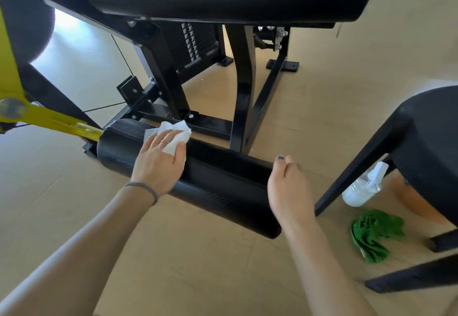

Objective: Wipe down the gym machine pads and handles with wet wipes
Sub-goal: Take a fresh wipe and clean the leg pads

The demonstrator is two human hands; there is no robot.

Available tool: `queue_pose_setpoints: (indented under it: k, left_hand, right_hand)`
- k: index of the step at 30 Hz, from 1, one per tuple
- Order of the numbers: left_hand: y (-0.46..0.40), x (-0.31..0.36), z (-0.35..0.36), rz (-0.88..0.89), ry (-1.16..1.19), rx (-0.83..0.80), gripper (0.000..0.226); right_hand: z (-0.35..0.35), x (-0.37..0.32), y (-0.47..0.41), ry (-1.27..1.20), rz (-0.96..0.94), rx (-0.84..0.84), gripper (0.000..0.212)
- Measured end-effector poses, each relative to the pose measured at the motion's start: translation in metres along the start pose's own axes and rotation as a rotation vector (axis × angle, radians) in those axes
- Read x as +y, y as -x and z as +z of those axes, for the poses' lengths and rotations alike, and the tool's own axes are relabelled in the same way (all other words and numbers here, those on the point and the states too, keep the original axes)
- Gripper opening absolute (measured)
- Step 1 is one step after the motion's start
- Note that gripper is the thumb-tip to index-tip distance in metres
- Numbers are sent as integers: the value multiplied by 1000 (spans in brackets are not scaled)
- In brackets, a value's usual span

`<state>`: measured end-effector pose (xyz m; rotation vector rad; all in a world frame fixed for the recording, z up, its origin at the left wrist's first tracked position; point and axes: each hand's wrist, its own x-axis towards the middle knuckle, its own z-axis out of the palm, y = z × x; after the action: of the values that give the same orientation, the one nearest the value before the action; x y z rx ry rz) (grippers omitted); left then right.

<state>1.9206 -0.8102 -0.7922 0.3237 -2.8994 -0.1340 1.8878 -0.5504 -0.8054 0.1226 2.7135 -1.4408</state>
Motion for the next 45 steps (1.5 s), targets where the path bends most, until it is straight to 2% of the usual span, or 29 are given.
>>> queue_pose_setpoints:
  k: [1, 3, 6, 7, 9, 11, 13, 15, 19, 21, 23, 27, 29, 30, 33, 35, 37, 42, 44, 45]
  left_hand:
    - [4, 8, 2, -9, 19, -12, 61]
    - [19, 46, 0, 96, 91, -10, 57]
    - [44, 110, -2, 452, 171, -81, 46]
    - [48, 123, -1, 502, 199, -119, 47]
    - [37, 120, 1, 465, 261, -113, 44]
    - [19, 93, 2, 349, 161, -29, 39]
    - [4, 58, 1, 165, 84, 16, 41]
    - [6, 52, 1, 115, 97, 33, 49]
    - [40, 110, 6, 506, 146, -44, 45]
    - [42, 116, 5, 566, 191, -75, 43]
    - [28, 90, 6, 456, 200, -24, 40]
    - [1, 7, 7, -33, 112, 80, 47]
    - [9, 14, 8, -63, 143, 73, 50]
    - [17, 30, 8, 4, 175, 64, 49]
    - [43, 83, 4, 371, 208, -22, 47]
    - [43, 89, 3, 481, 208, -64, 47]
    - [25, 61, 0, 396, 265, 0, 42]
    - [-4, -82, 7, -196, 175, 154, 47]
    - [-6, -92, 14, -366, 204, 180, 54]
    - [-8, -82, 14, -389, 208, 177, 55]
  right_hand:
    - [4, 2, 3, 54, -62, 63, 38]
    - [14, 9, 13, 141, -174, 208, 49]
    - [27, 22, 37, 72, -298, 368, 57]
    - [31, 27, 46, 24, -371, 387, 55]
    - [34, 36, 58, -45, -461, 366, 51]
    - [30, 36, 58, -116, -430, 372, 50]
    - [20, 21, 51, -188, -318, 397, 51]
    - [14, 9, 35, -125, -207, 345, 55]
    - [15, 5, 19, -161, -102, 205, 46]
    - [18, 6, 21, -166, -83, 215, 46]
    - [21, 10, 23, -135, -94, 261, 51]
    - [29, 15, 27, -103, -132, 330, 51]
    - [31, 17, 32, -93, -171, 366, 52]
    - [31, 18, 33, -84, -191, 378, 53]
    - [32, 21, 33, -93, -215, 364, 57]
    - [31, 23, 31, -108, -197, 341, 60]
    - [31, 23, 29, -114, -194, 345, 61]
    - [33, 20, 33, -125, -189, 356, 57]
    - [34, 20, 33, -109, -200, 371, 55]
    - [34, 20, 33, -106, -201, 371, 55]
